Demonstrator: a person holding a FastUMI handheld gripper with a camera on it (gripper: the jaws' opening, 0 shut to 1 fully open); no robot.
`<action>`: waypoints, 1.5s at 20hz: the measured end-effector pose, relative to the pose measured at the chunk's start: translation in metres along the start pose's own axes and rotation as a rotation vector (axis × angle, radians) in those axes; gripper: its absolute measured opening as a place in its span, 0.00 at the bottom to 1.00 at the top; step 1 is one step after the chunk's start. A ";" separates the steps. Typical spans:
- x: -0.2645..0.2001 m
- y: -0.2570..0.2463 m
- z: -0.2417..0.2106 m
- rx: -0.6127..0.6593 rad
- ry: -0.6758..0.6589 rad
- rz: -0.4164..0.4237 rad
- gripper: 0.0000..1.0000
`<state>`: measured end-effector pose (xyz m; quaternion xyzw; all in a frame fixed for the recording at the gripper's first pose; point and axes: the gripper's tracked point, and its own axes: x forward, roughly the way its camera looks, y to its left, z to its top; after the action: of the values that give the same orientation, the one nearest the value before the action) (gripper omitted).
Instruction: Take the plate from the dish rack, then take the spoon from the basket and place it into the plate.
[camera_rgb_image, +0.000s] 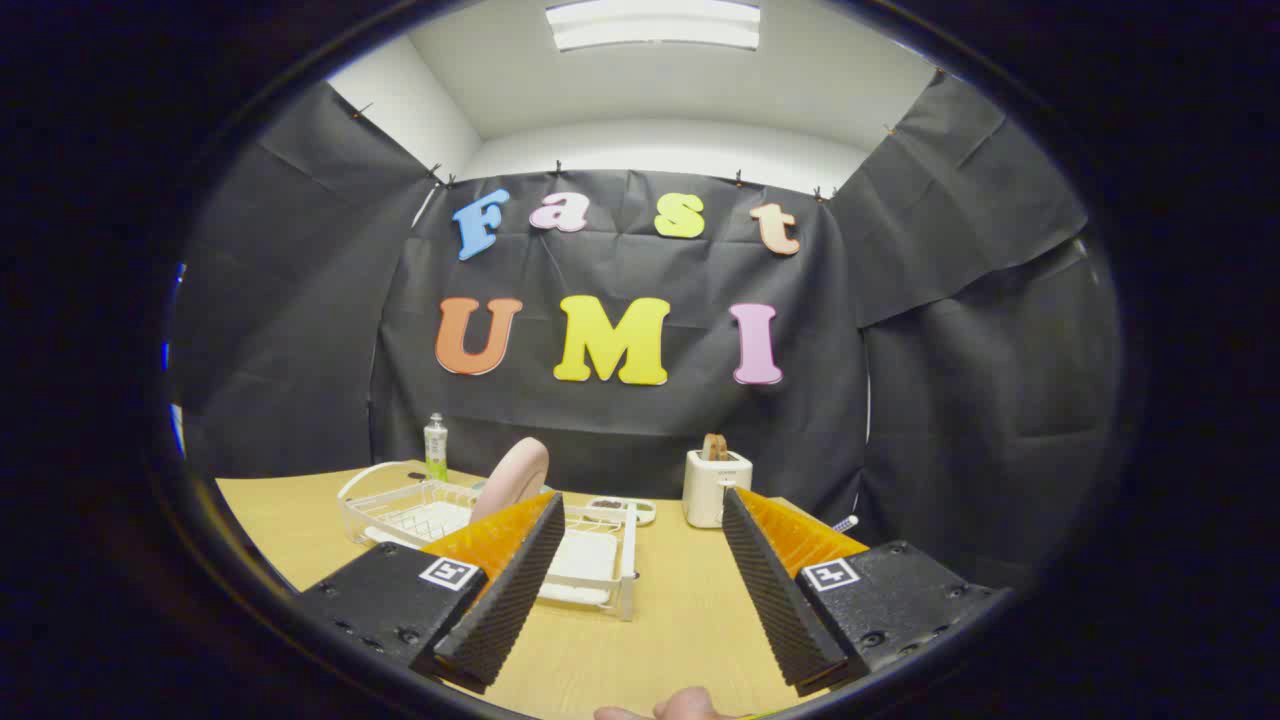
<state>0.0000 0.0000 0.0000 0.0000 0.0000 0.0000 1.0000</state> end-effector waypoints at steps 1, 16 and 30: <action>0.000 0.001 0.000 0.005 -0.004 -0.001 1.00; 0.002 0.010 0.002 -0.009 -0.029 -0.032 1.00; 0.036 0.025 0.036 0.063 0.036 0.036 1.00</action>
<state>0.0363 0.0250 0.0359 0.0314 0.0182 0.0180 0.9992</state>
